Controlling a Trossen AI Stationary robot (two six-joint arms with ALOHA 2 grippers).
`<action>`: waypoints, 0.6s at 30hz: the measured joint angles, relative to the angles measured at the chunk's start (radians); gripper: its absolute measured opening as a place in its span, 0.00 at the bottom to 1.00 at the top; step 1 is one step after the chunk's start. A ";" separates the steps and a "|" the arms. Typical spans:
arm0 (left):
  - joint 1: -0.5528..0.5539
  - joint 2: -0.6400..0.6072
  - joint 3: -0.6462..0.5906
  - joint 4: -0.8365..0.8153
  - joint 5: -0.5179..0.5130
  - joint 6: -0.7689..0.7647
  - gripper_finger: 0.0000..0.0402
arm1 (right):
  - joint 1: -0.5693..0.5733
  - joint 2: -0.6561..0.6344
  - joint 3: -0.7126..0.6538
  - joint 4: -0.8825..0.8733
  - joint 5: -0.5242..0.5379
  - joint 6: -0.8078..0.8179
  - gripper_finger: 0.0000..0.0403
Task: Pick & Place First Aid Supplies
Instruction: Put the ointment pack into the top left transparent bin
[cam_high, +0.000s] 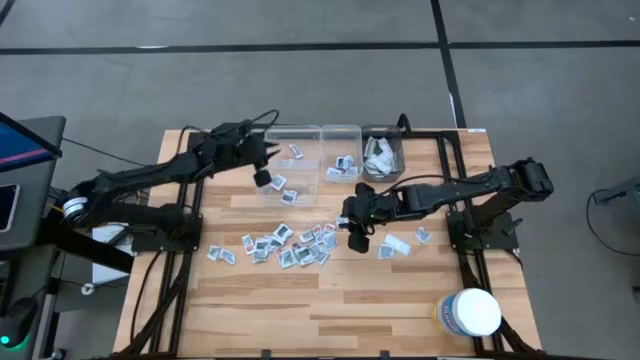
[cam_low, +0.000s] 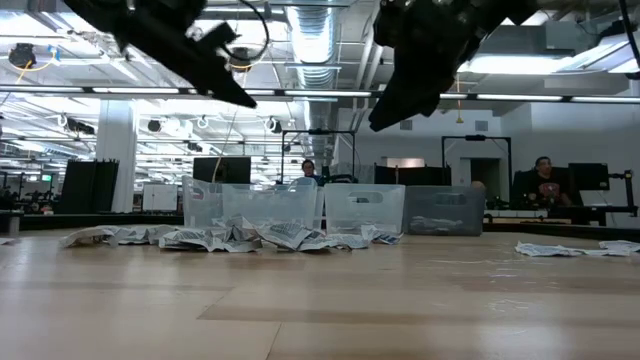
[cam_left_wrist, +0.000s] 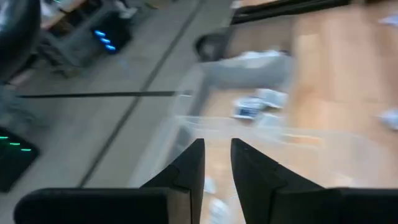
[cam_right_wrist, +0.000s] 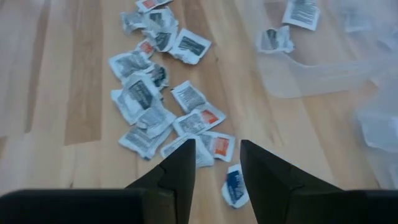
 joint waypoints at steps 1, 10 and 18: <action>-0.024 -0.035 0.000 -0.053 0.000 -0.021 0.20 | -0.006 0.000 0.000 0.000 0.000 0.000 0.30; -0.266 -0.203 0.000 -0.442 0.000 -0.425 0.20 | -0.039 0.000 0.000 0.006 -0.001 -0.032 0.30; -0.476 -0.181 -0.054 -0.671 0.061 -0.776 0.19 | -0.037 0.000 0.000 0.005 -0.001 -0.081 0.30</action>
